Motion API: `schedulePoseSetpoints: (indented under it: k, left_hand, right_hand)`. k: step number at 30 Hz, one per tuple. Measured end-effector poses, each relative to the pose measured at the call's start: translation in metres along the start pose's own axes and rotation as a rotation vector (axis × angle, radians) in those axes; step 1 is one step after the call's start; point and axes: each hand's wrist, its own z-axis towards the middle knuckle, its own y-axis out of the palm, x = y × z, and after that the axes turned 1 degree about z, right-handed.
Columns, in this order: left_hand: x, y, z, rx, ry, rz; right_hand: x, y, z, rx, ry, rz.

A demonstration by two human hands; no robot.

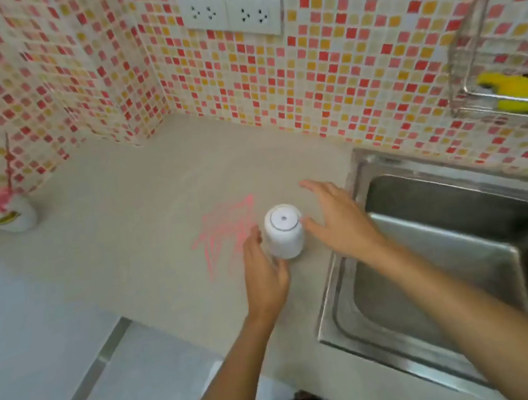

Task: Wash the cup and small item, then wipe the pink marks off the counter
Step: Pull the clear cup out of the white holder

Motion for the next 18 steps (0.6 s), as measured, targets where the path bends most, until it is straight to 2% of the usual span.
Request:
schedulePoseSetpoints:
  k: [4,8,12,16,18]
  left_hand:
    - [-0.023,0.011,0.002,-0.070,-0.083,-0.072]
    - [-0.040,0.022,0.011,-0.054,-0.110,-0.100]
    - [-0.046,0.031,0.021,-0.064,-0.164,-0.114]
    - [-0.040,0.038,0.029,-0.064,-0.097,-0.065]
    - [-0.041,0.039,0.031,-0.060,-0.123,-0.091]
  right_hand:
    - [-0.012,0.033,0.014,-0.166,0.012,-0.052]
    - [-0.002,0.053,0.027,-0.338,0.062,-0.086]
    - [-0.002,0.060,0.027,-0.295,0.067,-0.091]
    - [-0.012,0.062,0.033,-0.223,0.103,-0.216]
    - [-0.015,0.064,0.035,-0.199,0.093,-0.275]
